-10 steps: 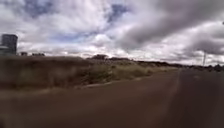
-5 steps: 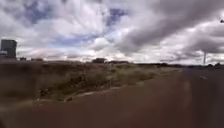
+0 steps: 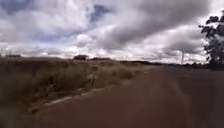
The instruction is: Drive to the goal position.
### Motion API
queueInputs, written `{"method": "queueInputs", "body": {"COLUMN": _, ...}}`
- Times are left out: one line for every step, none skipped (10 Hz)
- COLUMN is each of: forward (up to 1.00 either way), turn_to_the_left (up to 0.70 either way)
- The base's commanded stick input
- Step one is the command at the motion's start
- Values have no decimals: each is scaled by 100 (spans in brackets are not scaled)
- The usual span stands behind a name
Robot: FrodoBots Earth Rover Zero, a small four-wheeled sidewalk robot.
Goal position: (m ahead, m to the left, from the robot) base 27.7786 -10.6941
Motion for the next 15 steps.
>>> {"method": "queueInputs", "body": {"forward": 65, "turn_to_the_left": -59}}
{"method": "queueInputs", "body": {"forward": 12, "turn_to_the_left": -92}}
{"method": "queueInputs", "body": {"forward": 0, "turn_to_the_left": -100}}
{"method": "queueInputs", "body": {"forward": 0, "turn_to_the_left": -100}}
{"method": "queueInputs", "body": {"forward": 0, "turn_to_the_left": -100}}
{"method": "queueInputs", "body": {"forward": 0, "turn_to_the_left": -100}}
{"method": "queueInputs", "body": {"forward": 0, "turn_to_the_left": -100}}
{"method": "queueInputs", "body": {"forward": 0, "turn_to_the_left": -100}}
{"method": "queueInputs", "body": {"forward": 0, "turn_to_the_left": -100}}
{"method": "queueInputs", "body": {"forward": 0, "turn_to_the_left": -96}}
{"method": "queueInputs", "body": {"forward": 0, "turn_to_the_left": -44}}
{"method": "queueInputs", "body": {"forward": 0, "turn_to_the_left": 0}}
{"method": "queueInputs", "body": {"forward": 0, "turn_to_the_left": 0}}
{"method": "queueInputs", "body": {"forward": 0, "turn_to_the_left": 0}}
{"method": "queueInputs", "body": {"forward": 0, "turn_to_the_left": 0}}
